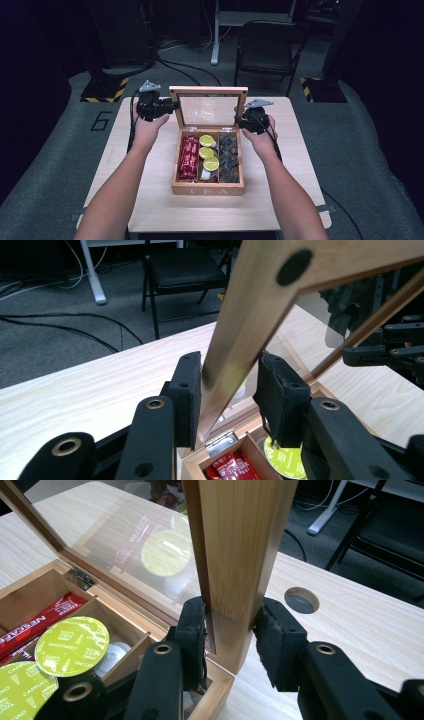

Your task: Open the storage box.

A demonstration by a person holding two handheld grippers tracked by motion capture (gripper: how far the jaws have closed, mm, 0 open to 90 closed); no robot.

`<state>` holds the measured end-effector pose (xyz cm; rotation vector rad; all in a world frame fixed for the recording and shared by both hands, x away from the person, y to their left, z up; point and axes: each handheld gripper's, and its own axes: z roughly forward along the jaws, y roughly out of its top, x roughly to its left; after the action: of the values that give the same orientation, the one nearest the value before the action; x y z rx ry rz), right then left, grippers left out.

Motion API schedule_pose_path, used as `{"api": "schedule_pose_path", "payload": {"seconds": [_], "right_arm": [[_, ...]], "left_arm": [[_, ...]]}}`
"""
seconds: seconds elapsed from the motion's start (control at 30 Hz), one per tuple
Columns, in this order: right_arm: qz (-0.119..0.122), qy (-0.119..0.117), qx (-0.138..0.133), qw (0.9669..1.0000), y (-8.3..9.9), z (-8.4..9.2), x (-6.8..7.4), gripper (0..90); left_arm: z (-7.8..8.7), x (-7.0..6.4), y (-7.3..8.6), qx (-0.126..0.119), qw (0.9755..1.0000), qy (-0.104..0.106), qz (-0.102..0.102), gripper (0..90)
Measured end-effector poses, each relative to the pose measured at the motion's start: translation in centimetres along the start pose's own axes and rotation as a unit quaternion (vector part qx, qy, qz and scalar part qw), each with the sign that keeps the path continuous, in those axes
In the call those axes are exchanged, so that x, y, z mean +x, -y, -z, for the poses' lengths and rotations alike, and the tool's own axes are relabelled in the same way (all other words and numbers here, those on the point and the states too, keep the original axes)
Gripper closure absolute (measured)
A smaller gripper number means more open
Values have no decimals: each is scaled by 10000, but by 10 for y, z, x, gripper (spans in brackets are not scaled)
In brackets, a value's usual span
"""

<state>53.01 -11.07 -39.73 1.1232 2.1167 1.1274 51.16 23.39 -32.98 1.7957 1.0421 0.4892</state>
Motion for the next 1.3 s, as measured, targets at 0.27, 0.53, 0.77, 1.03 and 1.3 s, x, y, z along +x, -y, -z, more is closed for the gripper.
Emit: {"api": "schedule_pose_path", "payload": {"seconds": [0.27, 0.53, 0.77, 1.03, 1.3], "right_arm": [[-125, 15, -2, 9999, -1, -2, -1, 648], [-216, -1, -20, 9998, -3, -6, -4, 649], [-230, 40, 98, 9997, -6, -7, -4, 650], [-246, 76, 134, 9996, -8, -10, -6, 651], [-360, 81, 148, 9992, -10, -14, -8, 651]], "left_arm": [[7, 1, 4, -44, 9999, 89, 49, 625], [10, -3, 5, -73, 9998, 180, -24, 623], [9, -6, 5, -28, 9997, 205, -86, 624], [11, -7, 5, 26, 9995, 290, -79, 624], [12, -6, 8, -9, 9995, 299, -59, 609]]}}
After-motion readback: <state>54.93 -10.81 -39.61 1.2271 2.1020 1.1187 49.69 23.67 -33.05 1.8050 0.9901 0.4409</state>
